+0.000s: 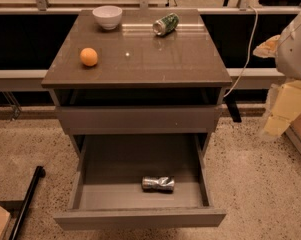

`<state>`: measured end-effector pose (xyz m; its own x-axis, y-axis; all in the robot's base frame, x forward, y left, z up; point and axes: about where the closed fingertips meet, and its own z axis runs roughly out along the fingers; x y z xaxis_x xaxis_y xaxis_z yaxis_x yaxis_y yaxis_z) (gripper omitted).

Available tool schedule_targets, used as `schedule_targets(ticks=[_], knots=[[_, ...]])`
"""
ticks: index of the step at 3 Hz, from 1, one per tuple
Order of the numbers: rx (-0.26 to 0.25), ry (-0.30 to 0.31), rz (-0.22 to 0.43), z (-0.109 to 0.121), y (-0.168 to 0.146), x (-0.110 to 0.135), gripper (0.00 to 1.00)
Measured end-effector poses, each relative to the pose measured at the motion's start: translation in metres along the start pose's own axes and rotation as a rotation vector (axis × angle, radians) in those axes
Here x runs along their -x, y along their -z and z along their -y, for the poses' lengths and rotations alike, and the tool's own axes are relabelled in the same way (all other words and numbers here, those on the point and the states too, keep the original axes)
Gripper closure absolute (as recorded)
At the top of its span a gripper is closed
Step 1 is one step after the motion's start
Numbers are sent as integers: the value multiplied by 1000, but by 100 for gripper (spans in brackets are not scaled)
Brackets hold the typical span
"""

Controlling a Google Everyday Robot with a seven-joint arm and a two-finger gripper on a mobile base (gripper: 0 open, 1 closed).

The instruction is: Pick redbull can from middle drawer and place on counter

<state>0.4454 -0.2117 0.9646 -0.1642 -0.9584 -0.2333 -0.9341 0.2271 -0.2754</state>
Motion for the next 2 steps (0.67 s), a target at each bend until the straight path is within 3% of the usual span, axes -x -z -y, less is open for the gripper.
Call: schedule_targets(ticks=[1, 2], knots=[[-26, 59, 34, 8, -27, 3, 0], [-26, 61, 113, 23, -58, 3, 0]])
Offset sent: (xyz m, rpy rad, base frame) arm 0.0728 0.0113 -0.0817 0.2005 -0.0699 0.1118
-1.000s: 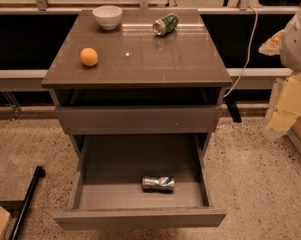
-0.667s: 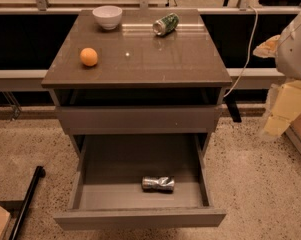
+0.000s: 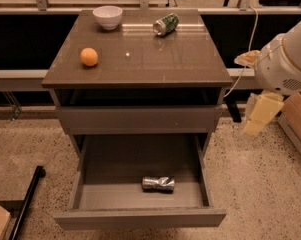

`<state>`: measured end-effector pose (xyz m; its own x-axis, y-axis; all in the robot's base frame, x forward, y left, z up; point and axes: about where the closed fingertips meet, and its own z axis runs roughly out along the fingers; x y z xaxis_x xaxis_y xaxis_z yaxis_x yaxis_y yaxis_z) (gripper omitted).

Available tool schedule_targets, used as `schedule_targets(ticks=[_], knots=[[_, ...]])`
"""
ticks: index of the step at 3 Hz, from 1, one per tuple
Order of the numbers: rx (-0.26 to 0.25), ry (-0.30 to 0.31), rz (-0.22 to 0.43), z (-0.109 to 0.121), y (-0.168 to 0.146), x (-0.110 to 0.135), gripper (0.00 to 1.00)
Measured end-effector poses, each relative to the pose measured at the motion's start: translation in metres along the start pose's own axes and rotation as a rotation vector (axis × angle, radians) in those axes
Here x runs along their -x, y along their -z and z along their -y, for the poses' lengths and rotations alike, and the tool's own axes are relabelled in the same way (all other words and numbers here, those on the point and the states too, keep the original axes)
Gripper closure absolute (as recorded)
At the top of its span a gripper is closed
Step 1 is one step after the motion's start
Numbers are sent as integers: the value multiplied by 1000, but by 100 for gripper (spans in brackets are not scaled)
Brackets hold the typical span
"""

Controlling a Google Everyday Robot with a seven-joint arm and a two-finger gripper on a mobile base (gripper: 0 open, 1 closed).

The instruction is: Pick redbull can from middle drawer and place on counter

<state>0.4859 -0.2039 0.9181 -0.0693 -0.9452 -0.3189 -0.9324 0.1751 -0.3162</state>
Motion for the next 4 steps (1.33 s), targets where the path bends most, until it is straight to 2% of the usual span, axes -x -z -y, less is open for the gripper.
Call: schedule_targets(ticks=[1, 2, 3, 4], knots=[[5, -3, 51, 32, -77, -7, 0], [5, -3, 51, 32, -77, -7, 0], [35, -39, 66, 21, -100, -2, 0], [49, -18, 68, 10, -141, 5, 0]])
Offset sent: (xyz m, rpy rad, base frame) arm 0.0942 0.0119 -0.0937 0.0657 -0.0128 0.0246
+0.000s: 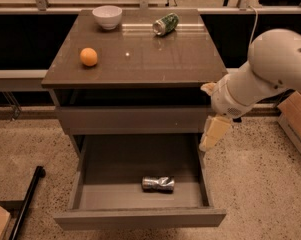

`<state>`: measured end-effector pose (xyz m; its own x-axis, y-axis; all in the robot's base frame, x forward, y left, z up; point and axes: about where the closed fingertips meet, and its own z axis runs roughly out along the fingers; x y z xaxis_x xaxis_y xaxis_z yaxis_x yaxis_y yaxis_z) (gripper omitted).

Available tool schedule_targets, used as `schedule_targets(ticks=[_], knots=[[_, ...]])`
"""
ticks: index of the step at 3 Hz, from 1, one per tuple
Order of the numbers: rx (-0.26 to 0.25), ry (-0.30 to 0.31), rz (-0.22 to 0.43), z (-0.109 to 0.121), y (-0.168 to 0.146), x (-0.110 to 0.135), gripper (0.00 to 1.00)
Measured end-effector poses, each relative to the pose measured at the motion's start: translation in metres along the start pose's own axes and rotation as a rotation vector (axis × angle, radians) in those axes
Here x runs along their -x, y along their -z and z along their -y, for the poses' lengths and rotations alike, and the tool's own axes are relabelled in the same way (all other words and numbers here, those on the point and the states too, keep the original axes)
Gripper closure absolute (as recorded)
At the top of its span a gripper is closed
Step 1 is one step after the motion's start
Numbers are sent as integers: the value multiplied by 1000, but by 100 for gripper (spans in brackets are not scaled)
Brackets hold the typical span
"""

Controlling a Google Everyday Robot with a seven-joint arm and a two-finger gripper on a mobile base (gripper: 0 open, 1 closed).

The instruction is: Pick redbull can from middle drawer and place on counter

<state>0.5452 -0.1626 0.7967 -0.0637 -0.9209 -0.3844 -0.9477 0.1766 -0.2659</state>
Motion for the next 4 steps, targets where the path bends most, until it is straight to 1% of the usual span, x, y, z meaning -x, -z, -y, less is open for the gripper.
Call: schedule_targets(ticks=[1, 2, 3, 4], knots=[[21, 32, 2, -9, -51, 4, 0], [39, 20, 25, -17, -93, -1, 0], [64, 1, 74, -20, -138, -8, 0], [82, -23, 109, -19, -181, -15, 0]])
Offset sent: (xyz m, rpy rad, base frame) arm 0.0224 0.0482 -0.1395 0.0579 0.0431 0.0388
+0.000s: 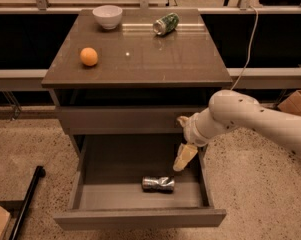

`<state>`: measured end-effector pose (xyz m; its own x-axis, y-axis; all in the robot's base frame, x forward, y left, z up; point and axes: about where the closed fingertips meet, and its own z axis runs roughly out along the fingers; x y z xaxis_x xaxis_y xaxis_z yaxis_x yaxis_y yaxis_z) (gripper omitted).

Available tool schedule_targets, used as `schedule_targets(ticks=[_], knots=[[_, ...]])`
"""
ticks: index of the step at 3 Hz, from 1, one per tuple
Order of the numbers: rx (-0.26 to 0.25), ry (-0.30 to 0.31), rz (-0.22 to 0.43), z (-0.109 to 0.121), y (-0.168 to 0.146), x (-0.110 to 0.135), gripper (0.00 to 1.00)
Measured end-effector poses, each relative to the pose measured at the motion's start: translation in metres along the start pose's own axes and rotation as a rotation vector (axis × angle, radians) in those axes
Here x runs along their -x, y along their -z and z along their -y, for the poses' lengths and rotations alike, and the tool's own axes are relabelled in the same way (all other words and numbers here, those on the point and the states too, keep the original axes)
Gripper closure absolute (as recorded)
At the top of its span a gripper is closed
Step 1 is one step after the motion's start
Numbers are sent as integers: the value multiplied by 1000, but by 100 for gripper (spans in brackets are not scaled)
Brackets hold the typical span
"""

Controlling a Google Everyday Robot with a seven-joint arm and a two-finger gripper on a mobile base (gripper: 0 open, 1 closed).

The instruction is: Pick redbull can from middle drawer and place on counter

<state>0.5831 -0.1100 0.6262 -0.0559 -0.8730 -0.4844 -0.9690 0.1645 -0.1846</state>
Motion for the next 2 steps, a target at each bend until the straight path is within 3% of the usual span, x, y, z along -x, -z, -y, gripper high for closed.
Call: schedule_targets(ticks=[2], knots=[[14, -9, -19, -6, -6, -4, 0]])
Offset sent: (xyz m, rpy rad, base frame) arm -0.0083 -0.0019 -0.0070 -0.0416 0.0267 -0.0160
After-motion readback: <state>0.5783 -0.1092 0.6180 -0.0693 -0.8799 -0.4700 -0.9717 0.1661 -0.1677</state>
